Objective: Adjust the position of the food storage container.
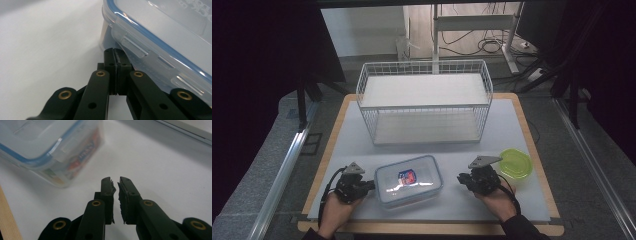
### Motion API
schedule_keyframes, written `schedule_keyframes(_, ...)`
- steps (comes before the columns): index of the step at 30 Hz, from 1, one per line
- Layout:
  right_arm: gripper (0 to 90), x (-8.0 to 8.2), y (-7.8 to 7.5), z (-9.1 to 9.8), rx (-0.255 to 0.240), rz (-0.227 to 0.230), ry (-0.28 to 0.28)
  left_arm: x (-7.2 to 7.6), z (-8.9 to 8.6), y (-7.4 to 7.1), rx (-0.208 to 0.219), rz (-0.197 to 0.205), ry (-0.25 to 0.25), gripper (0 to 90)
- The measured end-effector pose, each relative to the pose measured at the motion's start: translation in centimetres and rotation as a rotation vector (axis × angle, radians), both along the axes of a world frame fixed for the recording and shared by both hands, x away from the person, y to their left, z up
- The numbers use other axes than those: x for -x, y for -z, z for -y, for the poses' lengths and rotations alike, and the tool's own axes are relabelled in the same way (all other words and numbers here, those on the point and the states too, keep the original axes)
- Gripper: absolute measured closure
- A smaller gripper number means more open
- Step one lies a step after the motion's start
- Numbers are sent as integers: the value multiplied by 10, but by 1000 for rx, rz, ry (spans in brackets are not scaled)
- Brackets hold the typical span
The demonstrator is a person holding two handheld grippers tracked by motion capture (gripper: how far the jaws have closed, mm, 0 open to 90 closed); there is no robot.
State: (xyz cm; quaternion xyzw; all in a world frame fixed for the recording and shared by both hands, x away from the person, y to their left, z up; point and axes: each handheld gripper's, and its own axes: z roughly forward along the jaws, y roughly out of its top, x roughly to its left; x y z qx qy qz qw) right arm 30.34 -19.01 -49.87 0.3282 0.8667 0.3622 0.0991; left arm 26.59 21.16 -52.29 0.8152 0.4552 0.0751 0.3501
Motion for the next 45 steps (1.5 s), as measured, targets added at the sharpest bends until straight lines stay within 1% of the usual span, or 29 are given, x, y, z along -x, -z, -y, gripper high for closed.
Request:
schedule_keyframes(4, 802, 2, 0, -2, 5, 4, -4, -14, 17, -1, -2, -1, 28, 896)
schedule_keyframes(9, 788, 5, -1, -3, 21, 14, -9, -29, 34, -2, -11, 2, 50, 896)
schedule_keyframes(10, 791, 6, -1, -3, 30, 20, -4, -33, 38, -3, -18, 6, 51, 897)
schedule_keyframes(11, 795, 7, -1, -4, 54, 33, 5, -34, 41, -3, -26, 9, 51, 898)
schedule_keyframes(12, 799, 7, -1, -3, 58, 40, 7, -38, 44, -3, -34, 13, 51, 899)
schedule_keyframes(13, 801, 7, -2, -1, 56, 34, 17, -40, 46, -3, -34, 14, 51, 899)
schedule_keyframes(15, 802, 7, -2, 2, 63, 42, 24, -44, 51, -4, -41, 16, 55, 899)
schedule_keyframes(16, 803, 8, -3, 5, 65, 42, 33, -46, 54, -4, -52, 21, 58, 899)
schedule_keyframes(19, 805, 8, -3, 7, 69, 42, 38, -49, 61, -4, -66, 26, 66, 899)
schedule_keyframes(21, 805, 8, -3, 10, 71, 46, 47, -50, 62, -4, -63, 29, 65, 899)
schedule_keyframes(23, 799, 8, -3, 11, 66, 44, 43, -49, 60, -3, -54, 32, 68, 895)
schedule_keyframes(26, 769, 10, -6, 12, 92, 73, 30, -43, 53, -8, -62, 60, 67, 826)
schedule_keyframes(27, 755, 11, -7, 12, 97, 83, 27, -41, 50, -10, -56, 71, 66, 790)
schedule_keyframes(28, 711, 14, -8, 16, 93, 91, 23, -37, 46, -12, -51, 85, 68, 674)
schedule_keyframes(29, 711, 14, -8, 16, 93, 91, 23, -34, 44, -14, -51, 95, 65, 674)
schedule_keyframes(31, 672, 16, -8, 20, 85, 91, 24, -26, 40, -16, -70, 120, 60, 601)
schedule_keyframes(33, 620, 18, -7, 23, 83, 92, 29, -18, 36, -16, -89, 148, 67, 500)
schedule_keyframes(34, 600, 19, -7, 24, 80, 94, 32, -15, 35, -15, -98, 158, 70, 465)
schedule_keyframes(35, 581, 20, -8, 25, 76, 95, 32, -10, 34, -15, -113, 179, 73, 433)
schedule_keyframes(36, 559, 21, -8, 27, 66, 100, 35, -7, 32, -14, -117, 190, 72, 402)
schedule_keyframes(37, 543, 23, -8, 28, 58, 102, 37, -5, 32, -14, -112, 193, 72, 377)
schedule_keyframes(39, 514, 25, -9, 29, 50, 106, 33, 0, 30, -14, -86, 205, 78, 322)
schedule_keyframes(40, 501, 26, -9, 29, 45, 107, 33, 3, 29, -14, -80, 216, 88, 299)
schedule_keyframes(41, 483, 27, -9, 29, 41, 110, 30, 6, 29, -13, -72, 223, 86, 268)
schedule_keyframes(44, 431, 30, -10, 31, 30, 120, 29, 15, 29, -10, -57, 226, 83, 198)
schedule_keyframes(45, 418, 31, -10, 31, 26, 120, 27, 18, 29, -9, -63, 229, 82, 187)
